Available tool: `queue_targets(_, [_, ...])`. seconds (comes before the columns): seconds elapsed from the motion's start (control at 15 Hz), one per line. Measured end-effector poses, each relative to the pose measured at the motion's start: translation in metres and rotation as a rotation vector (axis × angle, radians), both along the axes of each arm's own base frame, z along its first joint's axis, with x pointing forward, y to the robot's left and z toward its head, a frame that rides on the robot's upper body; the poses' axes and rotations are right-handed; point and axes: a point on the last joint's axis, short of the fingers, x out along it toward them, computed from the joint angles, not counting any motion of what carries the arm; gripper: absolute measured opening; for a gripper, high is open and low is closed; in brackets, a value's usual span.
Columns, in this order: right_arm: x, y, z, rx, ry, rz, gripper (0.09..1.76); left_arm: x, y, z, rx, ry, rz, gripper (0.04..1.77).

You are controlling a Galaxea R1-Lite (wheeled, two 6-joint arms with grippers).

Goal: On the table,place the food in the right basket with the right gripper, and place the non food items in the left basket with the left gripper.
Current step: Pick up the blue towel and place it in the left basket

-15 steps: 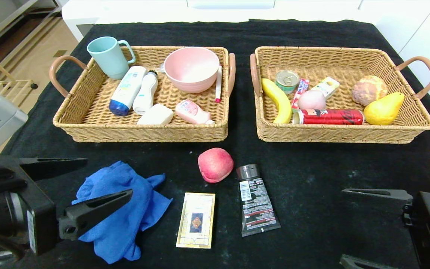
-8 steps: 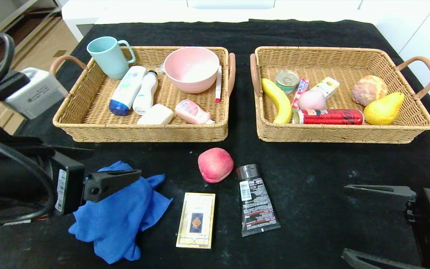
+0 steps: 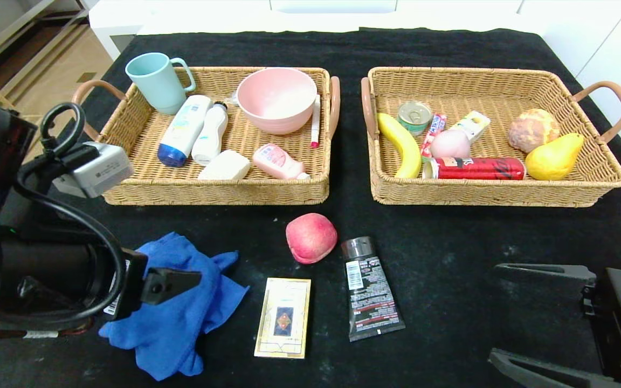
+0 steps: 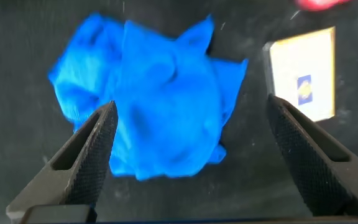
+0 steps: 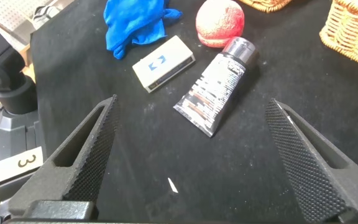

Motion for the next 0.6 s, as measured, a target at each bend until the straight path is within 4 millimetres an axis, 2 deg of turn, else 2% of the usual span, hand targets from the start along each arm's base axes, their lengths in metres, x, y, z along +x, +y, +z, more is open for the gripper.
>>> queue_targets(0.33, [0.001, 0.0, -0.001, -0.002, 0.004, 0.0, 1.71, 0.002, 0.0, -0.029, 0.023, 0.104, 0.044, 1.72])
queue_targets(0.6, [0.001, 0.001, 0.0, 0.001, -0.001, 0.002, 1.71, 0.003, 0.001, -0.034, 0.055, 0.115, 0.071, 1.72])
